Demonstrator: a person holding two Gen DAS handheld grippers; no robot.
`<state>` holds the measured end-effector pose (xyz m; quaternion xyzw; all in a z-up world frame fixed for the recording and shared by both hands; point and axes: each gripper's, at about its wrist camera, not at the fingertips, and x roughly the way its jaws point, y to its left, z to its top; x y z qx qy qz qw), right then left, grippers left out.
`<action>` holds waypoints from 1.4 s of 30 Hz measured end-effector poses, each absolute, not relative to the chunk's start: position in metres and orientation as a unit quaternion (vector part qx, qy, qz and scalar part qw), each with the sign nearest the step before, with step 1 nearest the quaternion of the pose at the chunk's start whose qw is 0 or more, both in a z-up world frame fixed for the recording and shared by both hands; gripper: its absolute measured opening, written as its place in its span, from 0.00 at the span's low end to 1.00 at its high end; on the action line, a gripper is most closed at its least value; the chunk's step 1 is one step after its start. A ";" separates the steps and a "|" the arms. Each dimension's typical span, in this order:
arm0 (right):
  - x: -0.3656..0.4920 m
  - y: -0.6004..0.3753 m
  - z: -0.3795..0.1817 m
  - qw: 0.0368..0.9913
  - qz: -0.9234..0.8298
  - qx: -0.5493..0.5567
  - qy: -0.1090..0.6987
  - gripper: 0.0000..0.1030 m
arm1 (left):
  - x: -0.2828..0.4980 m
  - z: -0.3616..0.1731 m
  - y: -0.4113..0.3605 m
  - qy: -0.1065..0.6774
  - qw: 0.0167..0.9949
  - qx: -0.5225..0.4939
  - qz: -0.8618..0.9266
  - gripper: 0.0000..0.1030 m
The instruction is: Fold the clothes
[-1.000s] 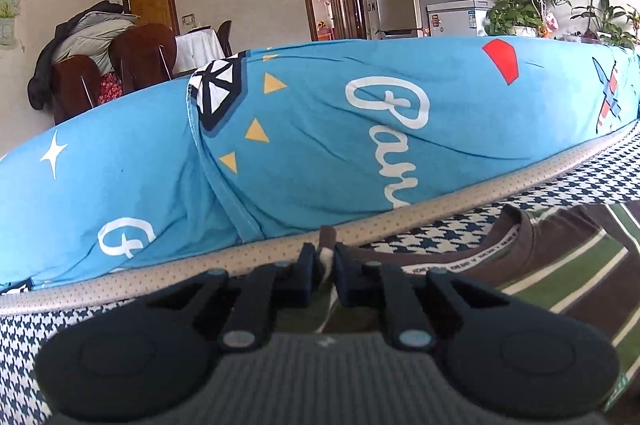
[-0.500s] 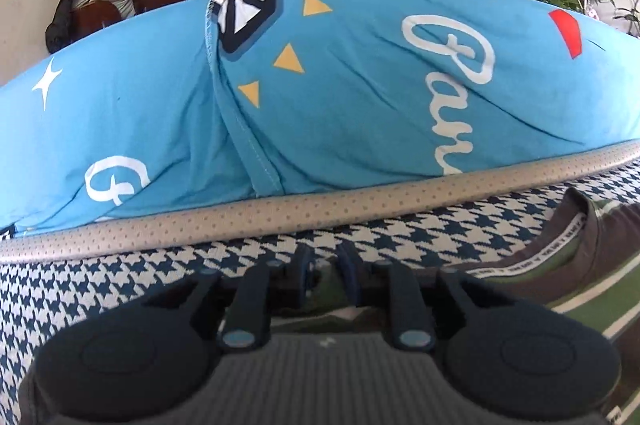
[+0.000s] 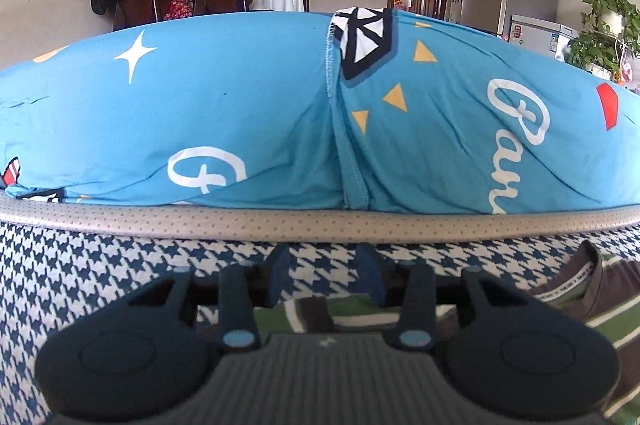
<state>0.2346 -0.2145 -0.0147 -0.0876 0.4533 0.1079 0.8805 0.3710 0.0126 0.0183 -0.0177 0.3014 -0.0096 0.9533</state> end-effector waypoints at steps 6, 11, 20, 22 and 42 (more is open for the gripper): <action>0.235 -0.214 -0.015 0.881 0.107 -0.089 0.452 1.00 | 0.354 0.022 0.039 0.307 0.951 -0.017 0.014 0.43; 0.235 -0.214 -0.016 0.881 0.108 -0.091 0.451 1.00 | 0.341 0.025 0.064 0.317 0.948 -0.021 0.030 0.43; 0.235 -0.212 -0.016 0.883 0.107 -0.094 0.448 1.00 | 0.314 0.020 0.113 0.356 0.932 -0.043 0.053 0.45; 0.235 -0.212 -0.016 0.883 0.107 -0.094 0.447 1.00 | 0.307 0.017 0.125 0.362 0.929 -0.054 0.056 0.47; 0.235 -0.212 -0.017 0.885 0.109 -0.097 0.443 1.00 | 0.289 -0.015 0.120 0.389 0.915 -0.107 0.033 0.11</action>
